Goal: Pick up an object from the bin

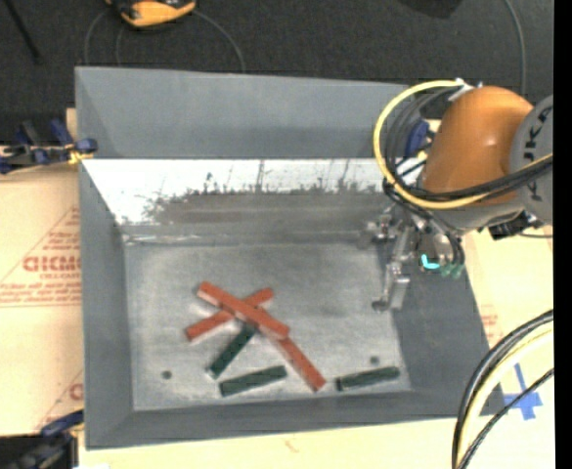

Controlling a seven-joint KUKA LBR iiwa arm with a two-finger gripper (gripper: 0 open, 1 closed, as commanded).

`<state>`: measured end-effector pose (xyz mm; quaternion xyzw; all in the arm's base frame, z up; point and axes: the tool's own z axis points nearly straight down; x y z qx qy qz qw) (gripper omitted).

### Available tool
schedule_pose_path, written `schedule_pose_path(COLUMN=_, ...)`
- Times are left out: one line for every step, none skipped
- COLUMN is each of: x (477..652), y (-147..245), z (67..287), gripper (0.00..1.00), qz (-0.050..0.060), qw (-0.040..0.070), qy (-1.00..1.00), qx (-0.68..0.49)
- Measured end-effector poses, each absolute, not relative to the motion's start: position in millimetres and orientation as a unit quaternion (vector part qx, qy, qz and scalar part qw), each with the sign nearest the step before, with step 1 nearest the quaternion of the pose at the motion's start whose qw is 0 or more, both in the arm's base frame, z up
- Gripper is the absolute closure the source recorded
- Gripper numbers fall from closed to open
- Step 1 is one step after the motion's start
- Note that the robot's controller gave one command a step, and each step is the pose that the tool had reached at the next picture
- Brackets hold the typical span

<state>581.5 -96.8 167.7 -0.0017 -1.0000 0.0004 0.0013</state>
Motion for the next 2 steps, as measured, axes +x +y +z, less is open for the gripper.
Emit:
schedule_pose_path(x=583.3, y=-96.7, z=171.6, gripper=0.00, qz=0.001, qw=-0.002, qy=-1.000, qx=-0.001)
schedule_pose_path(x=581.2, y=-129.8, z=150.0, gripper=0.00, qz=0.000, qw=-0.004, qy=-1.000, qx=-0.015)
